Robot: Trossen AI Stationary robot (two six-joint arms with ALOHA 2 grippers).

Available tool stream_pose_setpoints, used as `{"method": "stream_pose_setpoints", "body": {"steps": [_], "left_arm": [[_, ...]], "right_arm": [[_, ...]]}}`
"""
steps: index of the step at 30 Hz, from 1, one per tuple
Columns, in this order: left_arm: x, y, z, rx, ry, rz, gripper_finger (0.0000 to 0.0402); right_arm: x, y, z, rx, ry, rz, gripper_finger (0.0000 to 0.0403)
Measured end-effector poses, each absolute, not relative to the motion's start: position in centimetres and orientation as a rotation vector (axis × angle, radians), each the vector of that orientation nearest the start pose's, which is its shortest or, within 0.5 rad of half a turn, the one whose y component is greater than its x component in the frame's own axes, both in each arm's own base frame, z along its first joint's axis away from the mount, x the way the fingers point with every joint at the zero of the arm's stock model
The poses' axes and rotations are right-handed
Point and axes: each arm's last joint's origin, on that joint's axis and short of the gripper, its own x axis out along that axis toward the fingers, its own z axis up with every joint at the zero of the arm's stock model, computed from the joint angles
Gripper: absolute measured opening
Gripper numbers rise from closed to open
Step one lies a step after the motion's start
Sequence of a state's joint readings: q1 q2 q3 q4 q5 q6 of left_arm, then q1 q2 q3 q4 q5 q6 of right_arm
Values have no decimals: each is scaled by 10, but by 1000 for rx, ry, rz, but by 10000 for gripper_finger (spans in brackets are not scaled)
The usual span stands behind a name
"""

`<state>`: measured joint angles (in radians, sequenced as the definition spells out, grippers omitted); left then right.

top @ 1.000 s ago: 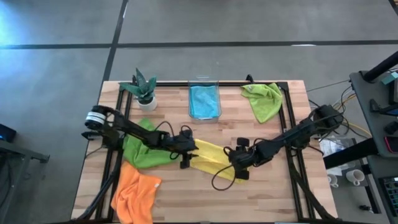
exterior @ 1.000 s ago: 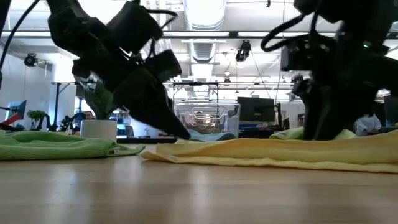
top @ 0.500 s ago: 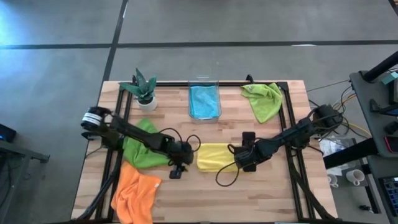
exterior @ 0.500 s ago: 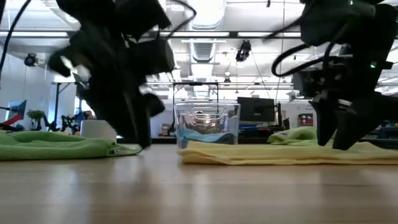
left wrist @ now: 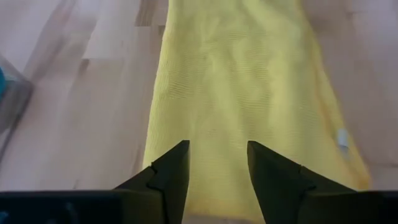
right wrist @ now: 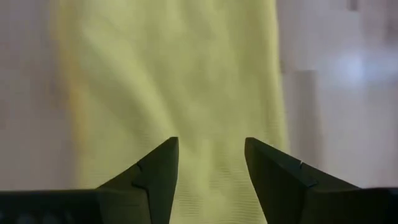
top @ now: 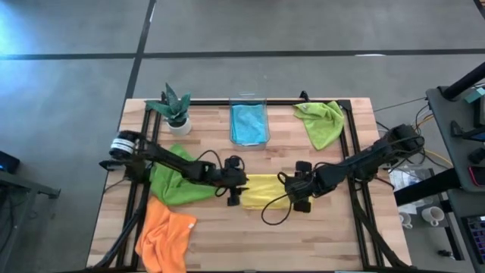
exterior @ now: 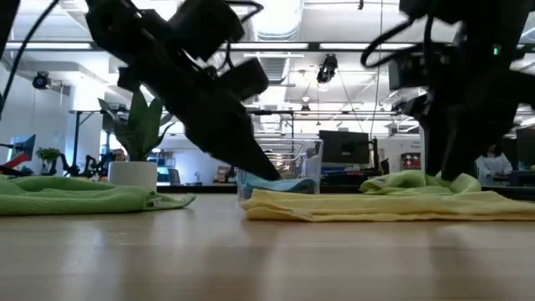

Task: Fold microfiber towels
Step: Fold the yellow microfiber cloth

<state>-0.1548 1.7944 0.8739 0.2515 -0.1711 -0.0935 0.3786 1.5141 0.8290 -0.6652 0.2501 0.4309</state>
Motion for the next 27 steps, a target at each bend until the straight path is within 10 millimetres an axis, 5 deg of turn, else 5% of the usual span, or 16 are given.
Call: {"method": "stream_pose_setpoints", "body": {"steps": [7, 14, 17, 20, 23, 27], "left_arm": [[368, -38, 120, 11, 740, 77, 146], [356, -46, 130, -184, 921, -47, 146], [357, -60, 139, -275, 868, -119, 146], [364, -68, 162, -262, 697, -183, 146], [366, -63, 181, -212, 590, -137, 146], [367, -47, 182, -125, 556, 41, 146]], "right_arm": [[241, 106, 146, 102, 1150, -102, 181], [222, 103, 131, -56, 1413, -177, 180], [213, 87, 138, -281, 1490, -291, 180], [225, 84, 158, -403, 1379, -313, 179], [233, 86, 174, -401, 1329, -281, 176], [247, 99, 192, -225, 1159, -225, 175]]}}
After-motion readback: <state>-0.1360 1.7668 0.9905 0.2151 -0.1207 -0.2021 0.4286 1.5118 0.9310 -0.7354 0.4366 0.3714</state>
